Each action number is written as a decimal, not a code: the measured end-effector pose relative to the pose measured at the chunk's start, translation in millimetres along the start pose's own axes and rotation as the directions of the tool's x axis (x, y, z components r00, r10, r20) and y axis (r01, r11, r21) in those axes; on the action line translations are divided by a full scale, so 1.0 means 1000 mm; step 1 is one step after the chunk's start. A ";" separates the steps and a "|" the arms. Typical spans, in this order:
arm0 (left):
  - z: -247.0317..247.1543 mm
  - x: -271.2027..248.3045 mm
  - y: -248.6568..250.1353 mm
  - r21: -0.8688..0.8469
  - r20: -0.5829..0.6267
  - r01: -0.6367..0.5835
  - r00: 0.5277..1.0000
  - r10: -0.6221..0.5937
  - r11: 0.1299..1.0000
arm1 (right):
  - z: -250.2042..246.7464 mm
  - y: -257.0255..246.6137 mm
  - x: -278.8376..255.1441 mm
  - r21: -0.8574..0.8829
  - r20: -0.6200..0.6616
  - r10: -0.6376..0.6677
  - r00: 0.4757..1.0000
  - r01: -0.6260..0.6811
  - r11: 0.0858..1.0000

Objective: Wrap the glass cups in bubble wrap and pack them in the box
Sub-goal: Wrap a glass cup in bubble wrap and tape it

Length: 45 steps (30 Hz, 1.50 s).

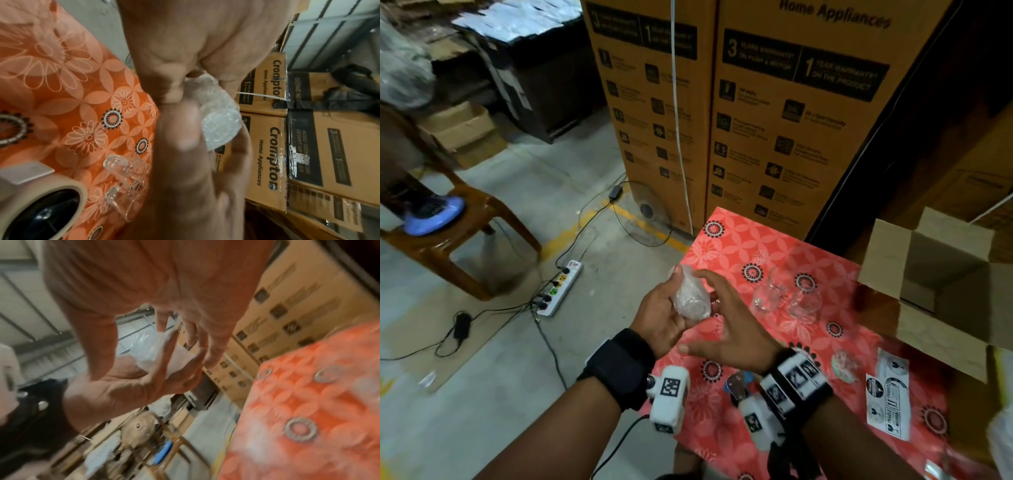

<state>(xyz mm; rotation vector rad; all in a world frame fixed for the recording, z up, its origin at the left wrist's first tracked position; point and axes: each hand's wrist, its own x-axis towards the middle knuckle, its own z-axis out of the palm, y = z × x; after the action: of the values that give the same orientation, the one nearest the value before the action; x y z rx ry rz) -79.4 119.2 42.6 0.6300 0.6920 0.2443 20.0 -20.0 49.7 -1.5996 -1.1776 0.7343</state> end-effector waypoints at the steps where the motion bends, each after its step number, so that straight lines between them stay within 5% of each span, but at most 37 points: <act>1: -0.004 0.002 -0.002 0.001 -0.013 0.014 1.000 -0.014 1.000 | 0.008 0.004 0.009 0.041 0.007 0.019 1.000 -0.019 0.999; 7: -0.034 0.005 -0.008 0.332 -0.168 0.093 0.985 -0.038 0.939 | 0.034 0.033 0.025 0.195 0.034 0.129 0.991 -0.133 0.972; 12: -0.059 0.015 -0.029 0.535 -0.060 -0.080 0.989 0.132 0.841 | 0.052 0.049 0.032 0.423 -0.059 0.377 0.924 -0.319 0.848; 17: -0.075 0.020 -0.037 0.559 0.078 -0.087 0.996 0.052 0.824 | 0.053 0.061 0.037 0.233 -0.138 0.486 0.863 -0.449 0.863; 19: -0.081 0.019 -0.040 0.665 0.167 -0.143 0.985 0.040 0.733 | 0.052 0.067 0.039 0.150 -0.151 0.483 0.862 -0.463 0.873; 23: -0.098 0.033 -0.054 0.905 0.173 -0.263 0.945 0.276 0.333 | 0.060 0.074 0.047 -0.145 -0.206 0.494 0.844 -0.526 0.838; 25: -0.103 0.040 -0.059 0.932 0.153 -0.254 0.923 0.353 0.260 | 0.064 0.078 0.050 -0.286 -0.211 0.502 0.839 -0.544 0.789; 28: -0.108 0.048 -0.067 0.924 0.162 -0.280 0.903 0.397 0.259 | 0.068 0.082 0.051 -0.403 -0.199 0.529 0.825 -0.561 0.723; 33: -0.113 0.062 -0.077 0.932 0.122 -0.215 0.944 0.306 0.293 | 0.081 0.103 0.048 -0.434 -0.110 0.553 0.826 -0.540 0.721; 45: -0.127 0.081 -0.079 0.925 0.151 -0.204 0.972 0.180 0.322 | 0.051 0.093 0.058 -0.643 0.062 0.378 0.924 -0.253 0.723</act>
<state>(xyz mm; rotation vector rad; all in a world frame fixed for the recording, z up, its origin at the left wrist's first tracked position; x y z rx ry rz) -101.8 148.2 -123.1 1.8841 0.6964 0.0174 27.7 47.5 -50.4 -2.3845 -1.3933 0.7666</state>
